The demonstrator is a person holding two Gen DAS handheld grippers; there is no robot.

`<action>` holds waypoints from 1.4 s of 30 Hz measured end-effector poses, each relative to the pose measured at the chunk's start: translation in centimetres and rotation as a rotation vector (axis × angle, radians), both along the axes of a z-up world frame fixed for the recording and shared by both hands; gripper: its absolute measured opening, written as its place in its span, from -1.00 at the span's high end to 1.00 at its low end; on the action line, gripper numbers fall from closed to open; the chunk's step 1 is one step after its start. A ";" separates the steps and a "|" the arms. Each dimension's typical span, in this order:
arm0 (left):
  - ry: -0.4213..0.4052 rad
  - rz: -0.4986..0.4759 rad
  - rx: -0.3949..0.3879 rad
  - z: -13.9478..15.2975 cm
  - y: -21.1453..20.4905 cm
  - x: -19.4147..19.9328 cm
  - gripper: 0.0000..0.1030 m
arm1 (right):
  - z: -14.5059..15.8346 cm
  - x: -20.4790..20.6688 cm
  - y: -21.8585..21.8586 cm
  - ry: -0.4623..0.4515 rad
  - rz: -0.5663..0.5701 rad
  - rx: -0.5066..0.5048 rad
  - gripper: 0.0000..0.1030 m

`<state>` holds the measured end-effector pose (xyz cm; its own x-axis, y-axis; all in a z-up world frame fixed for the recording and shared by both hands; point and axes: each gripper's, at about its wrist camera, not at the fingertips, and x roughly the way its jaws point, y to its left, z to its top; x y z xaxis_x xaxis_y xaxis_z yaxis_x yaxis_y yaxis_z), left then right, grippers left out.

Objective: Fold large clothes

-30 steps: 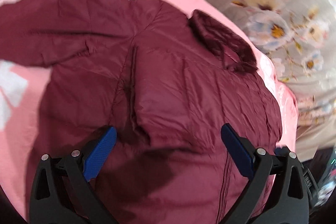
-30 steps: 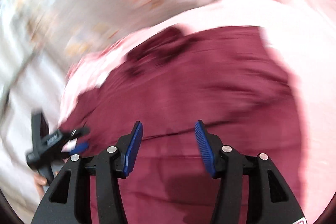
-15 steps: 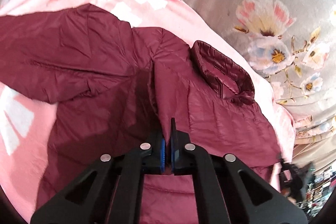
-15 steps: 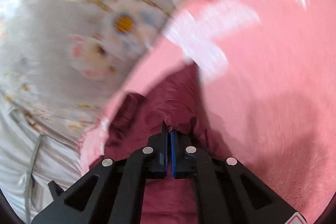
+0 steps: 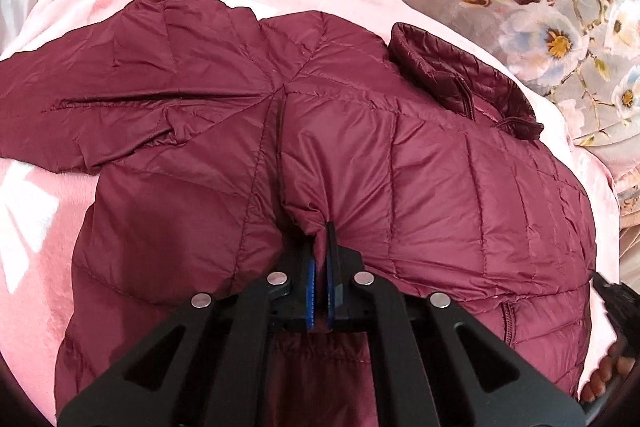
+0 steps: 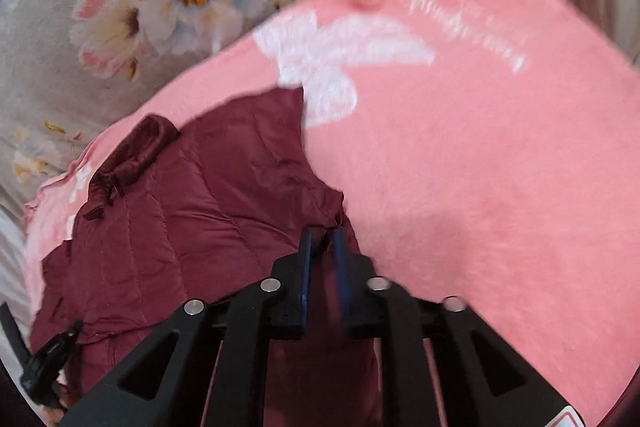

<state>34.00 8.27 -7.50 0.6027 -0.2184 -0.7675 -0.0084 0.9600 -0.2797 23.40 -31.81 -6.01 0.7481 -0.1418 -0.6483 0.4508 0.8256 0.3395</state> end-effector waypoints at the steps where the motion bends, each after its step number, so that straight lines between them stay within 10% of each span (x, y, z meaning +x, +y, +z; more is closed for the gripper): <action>1: -0.005 0.001 0.000 0.0 0.0 -0.1 0.93 | 0.8 -0.4 1.2 -0.025 0.018 -0.029 0.66; 9: -0.032 0.003 -0.003 0.1 -0.3 -0.2 0.92 | 2.3 4.8 16.2 -0.002 0.483 -0.128 0.98; 26: -0.032 0.007 -0.142 0.4 1.9 -0.9 0.80 | -2.6 7.7 21.8 0.094 0.509 -0.265 1.00; 30: -0.124 0.113 -0.239 3.5 8.6 -3.8 -0.23 | -2.6 7.8 21.4 0.087 0.510 -0.247 1.00; 33: -0.187 0.267 -0.195 5.9 16.1 -5.4 -0.54 | -2.5 7.8 21.3 0.083 0.509 -0.241 1.00; 42: -0.121 0.762 -0.204 4.2 38.7 -5.7 -0.57 | -2.5 7.7 21.3 0.084 0.507 -0.245 1.00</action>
